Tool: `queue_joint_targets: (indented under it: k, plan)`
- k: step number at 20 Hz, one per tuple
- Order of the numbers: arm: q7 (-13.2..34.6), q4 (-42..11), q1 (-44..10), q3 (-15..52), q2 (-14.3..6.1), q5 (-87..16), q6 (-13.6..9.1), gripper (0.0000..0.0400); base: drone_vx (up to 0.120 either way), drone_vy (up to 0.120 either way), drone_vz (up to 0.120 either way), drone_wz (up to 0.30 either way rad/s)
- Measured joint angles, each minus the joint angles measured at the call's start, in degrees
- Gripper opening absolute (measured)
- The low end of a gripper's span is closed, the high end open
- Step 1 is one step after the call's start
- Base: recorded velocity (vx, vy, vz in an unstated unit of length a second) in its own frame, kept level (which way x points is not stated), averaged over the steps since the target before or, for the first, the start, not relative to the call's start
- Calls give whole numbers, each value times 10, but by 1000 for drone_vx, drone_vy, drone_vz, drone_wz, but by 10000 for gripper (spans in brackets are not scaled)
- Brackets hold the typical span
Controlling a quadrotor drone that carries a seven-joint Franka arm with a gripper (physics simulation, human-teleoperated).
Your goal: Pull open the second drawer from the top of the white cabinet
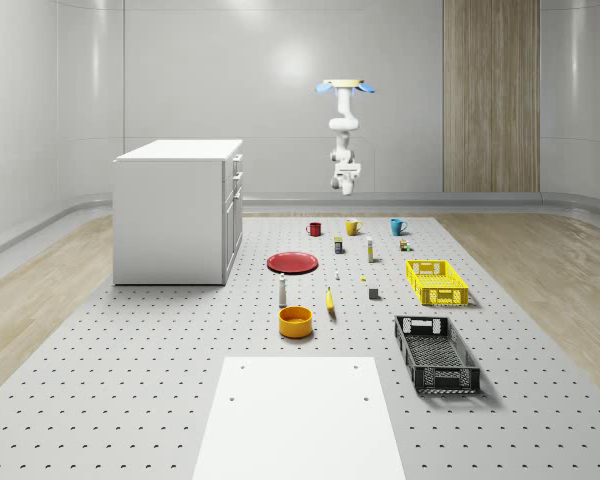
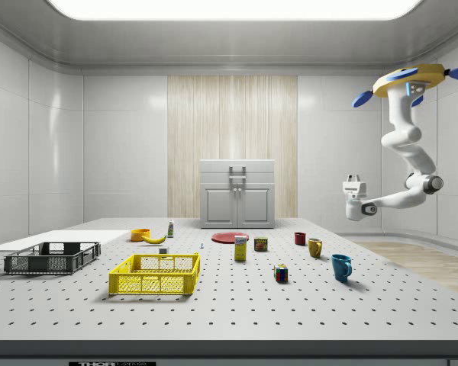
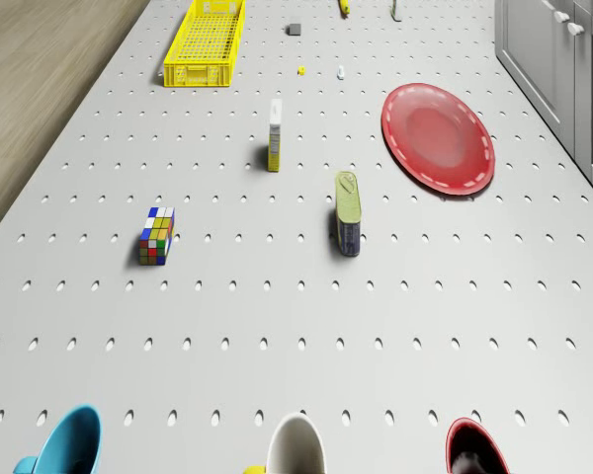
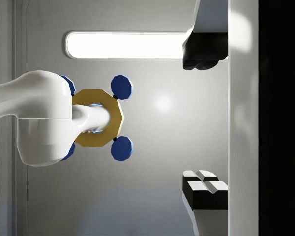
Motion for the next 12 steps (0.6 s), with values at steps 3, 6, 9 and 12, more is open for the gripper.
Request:
queue_joint_targets:
  k: [3,6,9,12]
  plan:
    - [0,5,0,0,1,0,-2,300,120,-120,0,0]
    - [-1,7,0,-3,2,7,-2,300,120,-120,0,0]
    - [-29,-16,25,-124,1,196,-5,305,120,-120,0,0]
    - [-56,-69,55,-229,-5,358,-6,307,120,-120,0,0]
